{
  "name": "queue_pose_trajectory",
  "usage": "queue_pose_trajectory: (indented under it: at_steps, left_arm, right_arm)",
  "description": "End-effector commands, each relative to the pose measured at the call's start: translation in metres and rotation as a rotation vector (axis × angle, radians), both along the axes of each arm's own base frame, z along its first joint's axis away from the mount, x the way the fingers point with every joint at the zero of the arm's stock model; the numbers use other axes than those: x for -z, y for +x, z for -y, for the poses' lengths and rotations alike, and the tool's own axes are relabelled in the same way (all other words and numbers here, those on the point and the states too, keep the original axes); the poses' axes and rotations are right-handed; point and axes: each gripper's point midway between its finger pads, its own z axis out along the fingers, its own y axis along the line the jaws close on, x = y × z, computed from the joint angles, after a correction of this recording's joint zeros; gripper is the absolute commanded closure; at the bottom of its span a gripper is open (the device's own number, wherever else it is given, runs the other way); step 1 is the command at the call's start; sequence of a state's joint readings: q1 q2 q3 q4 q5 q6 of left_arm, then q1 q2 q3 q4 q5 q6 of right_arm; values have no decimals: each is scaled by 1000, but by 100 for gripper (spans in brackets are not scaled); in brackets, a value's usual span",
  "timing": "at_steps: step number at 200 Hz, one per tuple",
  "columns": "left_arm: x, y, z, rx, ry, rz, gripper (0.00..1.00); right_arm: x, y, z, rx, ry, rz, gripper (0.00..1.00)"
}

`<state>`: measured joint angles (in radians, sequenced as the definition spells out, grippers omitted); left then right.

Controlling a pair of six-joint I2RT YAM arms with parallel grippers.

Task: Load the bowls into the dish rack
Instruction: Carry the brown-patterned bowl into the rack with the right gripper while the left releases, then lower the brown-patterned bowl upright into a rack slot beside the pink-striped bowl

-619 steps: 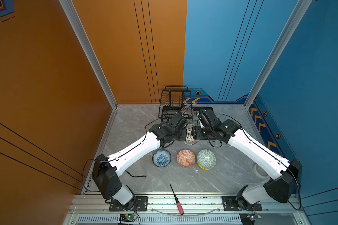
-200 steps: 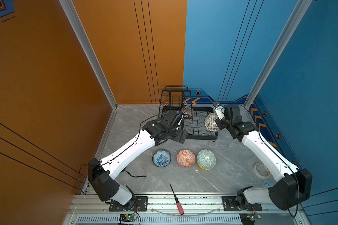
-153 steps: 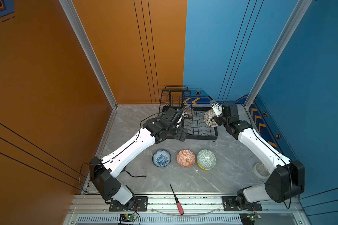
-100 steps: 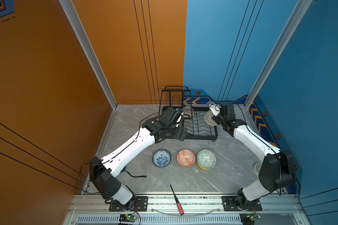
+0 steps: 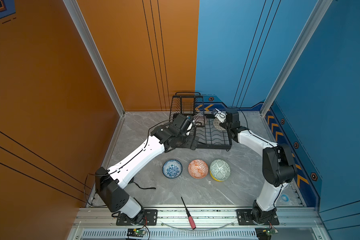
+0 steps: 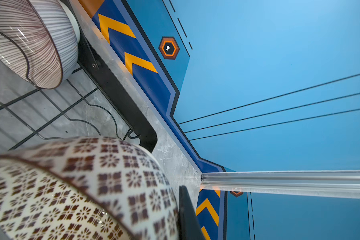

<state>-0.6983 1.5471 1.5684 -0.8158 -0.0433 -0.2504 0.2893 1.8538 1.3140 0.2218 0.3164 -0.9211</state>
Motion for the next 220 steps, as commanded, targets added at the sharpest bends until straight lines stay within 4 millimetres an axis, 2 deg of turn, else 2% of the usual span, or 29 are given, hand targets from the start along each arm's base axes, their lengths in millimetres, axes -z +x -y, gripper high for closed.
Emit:
queue_pose_trajectory:
  at_steps: [1,97,122,132,134,137,220]
  left_arm:
    - [1,0,-1,13,-1,-27,2]
    - [2,0,-4,41,-3,-39,2]
    - [0,-1,-4,49,2,-30,2]
    - [0,-1,-4,52,4,-27,2]
    - [-1,-1,-4,52,4,-26,2]
    - [-1,-1,-4,53,4,-25,2]
    - [-1,1,0,70,6,-23,2]
  right_arm:
    - [-53,20,-2,10,-10,189,100]
    - [-33,53,-10,-19,-106,251,100]
    - [-34,61,-13,-30,-137,290,100]
    - [-43,62,-14,-35,-142,322,100]
    - [-31,65,-14,-38,-149,306,100]
    - [-28,66,-15,-40,-155,305,100]
    - [-20,78,-20,-60,-233,379,100]
